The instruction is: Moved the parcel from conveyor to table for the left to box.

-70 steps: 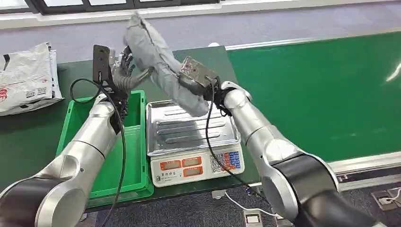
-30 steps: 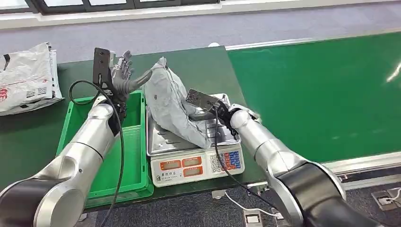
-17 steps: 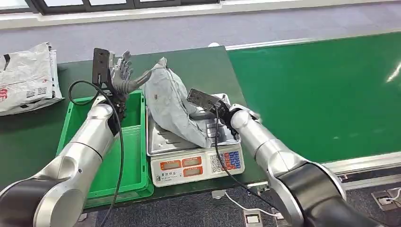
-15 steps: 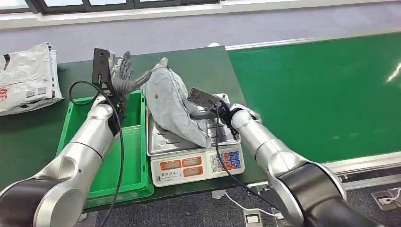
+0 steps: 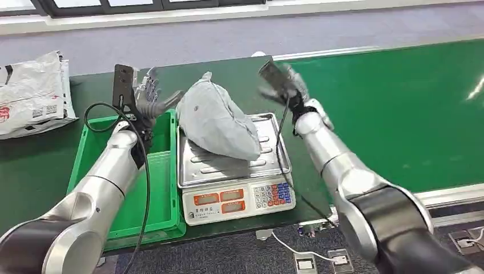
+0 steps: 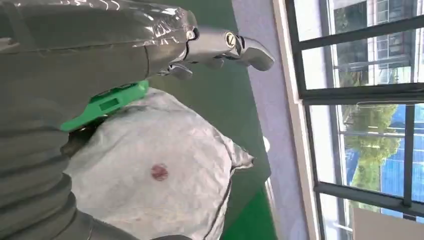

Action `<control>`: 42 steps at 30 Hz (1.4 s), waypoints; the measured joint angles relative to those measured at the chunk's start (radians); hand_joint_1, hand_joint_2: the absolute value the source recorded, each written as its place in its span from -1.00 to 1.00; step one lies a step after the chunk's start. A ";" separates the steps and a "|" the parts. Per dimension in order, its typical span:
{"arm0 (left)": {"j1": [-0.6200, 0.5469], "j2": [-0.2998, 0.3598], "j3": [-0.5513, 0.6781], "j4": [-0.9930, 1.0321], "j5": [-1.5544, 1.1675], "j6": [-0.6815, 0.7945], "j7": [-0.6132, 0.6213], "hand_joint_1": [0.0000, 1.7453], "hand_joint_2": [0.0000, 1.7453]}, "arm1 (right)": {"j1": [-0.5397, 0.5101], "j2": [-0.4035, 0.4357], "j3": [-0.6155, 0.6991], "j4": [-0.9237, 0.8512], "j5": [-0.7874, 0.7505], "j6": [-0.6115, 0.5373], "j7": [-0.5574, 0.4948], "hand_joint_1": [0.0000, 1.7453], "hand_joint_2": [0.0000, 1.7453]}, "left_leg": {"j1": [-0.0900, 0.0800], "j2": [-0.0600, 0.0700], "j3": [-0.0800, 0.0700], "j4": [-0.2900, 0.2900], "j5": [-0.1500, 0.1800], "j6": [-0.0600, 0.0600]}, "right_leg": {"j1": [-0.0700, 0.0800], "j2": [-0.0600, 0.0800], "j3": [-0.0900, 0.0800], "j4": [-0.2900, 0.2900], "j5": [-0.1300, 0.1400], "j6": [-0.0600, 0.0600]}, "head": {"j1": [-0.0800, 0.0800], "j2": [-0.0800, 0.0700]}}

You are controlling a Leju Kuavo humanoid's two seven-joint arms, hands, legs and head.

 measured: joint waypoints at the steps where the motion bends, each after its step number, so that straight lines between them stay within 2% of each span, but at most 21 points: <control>1: 0.002 0.000 0.000 0.000 0.000 0.000 0.000 -1.00 1.00 | -0.013 -0.007 -0.011 -0.012 0.002 -0.025 0.000 -1.00 1.00 | 0.000 0.000 0.000 0.000 0.000 0.000 | 0.000 0.001 0.000 0.000 0.000 0.000 | 0.000 0.000; 13: 0.004 -0.013 -0.002 -0.001 -0.007 0.002 -0.002 -1.00 1.00 | -0.045 -0.074 -0.056 -0.074 0.028 -0.054 0.005 -1.00 1.00 | 0.000 0.001 0.000 0.000 0.000 0.000 | 0.000 0.001 0.000 0.000 0.000 0.000 | 0.000 0.000; 35: 0.004 -0.019 -0.021 0.001 -0.045 0.021 0.002 -1.00 1.00 | -0.082 -0.084 -0.059 -0.073 0.071 -0.067 0.000 -1.00 1.00 | 0.000 0.001 0.000 0.000 0.000 0.000 | 0.000 0.002 0.000 0.000 0.000 0.000 | 0.000 0.000; 42: 0.004 -0.022 -0.047 0.008 -0.090 -0.002 0.073 -1.00 1.00 | -0.090 -0.100 -0.076 -0.065 0.090 -0.106 0.055 -1.00 1.00 | 0.000 0.001 0.000 0.000 0.000 0.000 | 0.000 0.001 0.000 0.000 0.000 0.000 | 0.000 0.000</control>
